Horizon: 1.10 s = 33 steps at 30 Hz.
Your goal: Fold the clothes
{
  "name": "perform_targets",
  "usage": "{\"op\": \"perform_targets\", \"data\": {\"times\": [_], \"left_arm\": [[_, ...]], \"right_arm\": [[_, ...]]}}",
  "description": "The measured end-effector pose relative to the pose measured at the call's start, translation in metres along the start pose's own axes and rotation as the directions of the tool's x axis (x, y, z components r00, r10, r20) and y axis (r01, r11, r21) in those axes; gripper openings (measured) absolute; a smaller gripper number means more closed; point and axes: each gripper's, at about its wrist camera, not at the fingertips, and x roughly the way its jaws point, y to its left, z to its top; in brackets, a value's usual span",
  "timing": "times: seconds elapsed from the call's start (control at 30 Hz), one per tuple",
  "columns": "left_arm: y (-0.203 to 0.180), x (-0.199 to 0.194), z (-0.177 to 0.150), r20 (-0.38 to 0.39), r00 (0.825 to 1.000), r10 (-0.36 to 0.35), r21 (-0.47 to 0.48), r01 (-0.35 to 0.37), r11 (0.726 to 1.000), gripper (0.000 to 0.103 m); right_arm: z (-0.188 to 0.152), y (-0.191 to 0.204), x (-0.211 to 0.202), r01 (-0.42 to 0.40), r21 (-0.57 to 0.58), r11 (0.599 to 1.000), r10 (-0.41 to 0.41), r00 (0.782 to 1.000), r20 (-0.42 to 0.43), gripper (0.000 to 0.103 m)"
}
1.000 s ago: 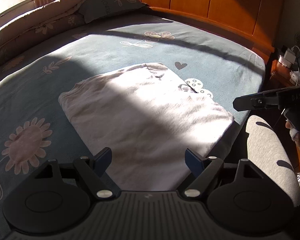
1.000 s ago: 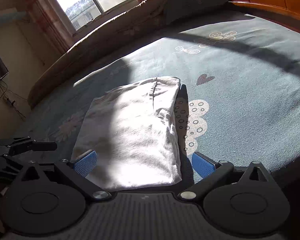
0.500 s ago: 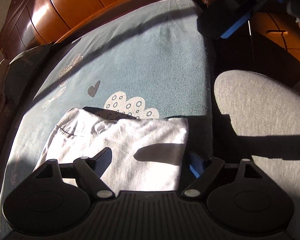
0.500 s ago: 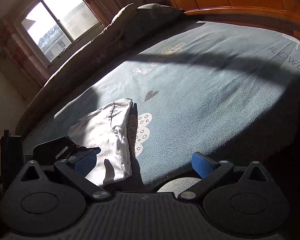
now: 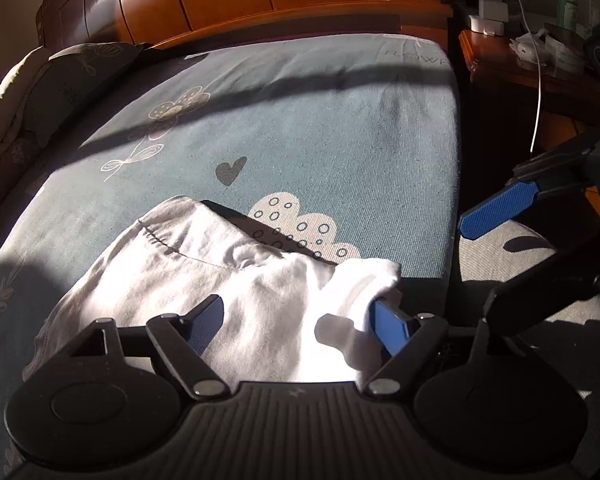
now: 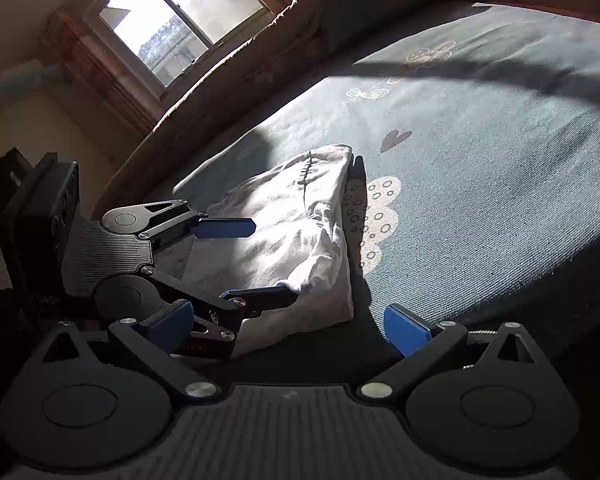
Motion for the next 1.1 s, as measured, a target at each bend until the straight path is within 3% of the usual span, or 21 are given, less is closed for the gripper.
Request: {"op": "perform_targets", "data": {"times": [0.13,0.27,0.43,0.63,0.77,0.93,1.1], "left_arm": [[0.018,-0.011,-0.001,0.037,0.998,-0.049,-0.112,0.053,0.992,0.081],[0.031,-0.029,-0.019,0.033,0.999,-0.025,-0.155,0.03,0.987,0.082],[0.032,-0.043,-0.061,-0.064,0.997,0.053,-0.147,-0.062,0.987,0.082],[0.042,-0.044,-0.107,-0.128,0.99,0.055,-0.272,-0.089,0.958,0.082],[0.059,-0.052,-0.11,-0.085,0.994,0.07,-0.285,-0.091,0.954,0.082],[0.088,-0.05,-0.098,-0.024,0.995,0.093,-0.299,-0.096,0.949,0.082],[0.106,-0.031,-0.099,-0.018,0.998,0.056,-0.371,-0.059,0.927,0.082]], "right_arm": [[0.002,-0.011,-0.019,0.032,0.032,0.999,-0.033,0.999,0.04,0.103],[0.006,0.003,0.005,-0.02,0.005,1.0,0.02,1.0,0.0,0.103],[0.01,0.021,0.035,-0.086,-0.025,0.996,0.085,0.995,-0.053,0.103],[0.014,0.042,0.072,-0.162,-0.057,0.985,0.154,0.981,-0.12,0.103],[0.014,0.039,0.093,-0.046,-0.104,0.993,0.028,0.986,-0.164,0.103],[0.044,0.058,0.085,-0.009,-0.22,0.975,-0.01,0.996,-0.084,0.103],[0.076,0.064,0.127,0.026,-0.291,0.956,-0.051,0.995,-0.08,0.103]]}}
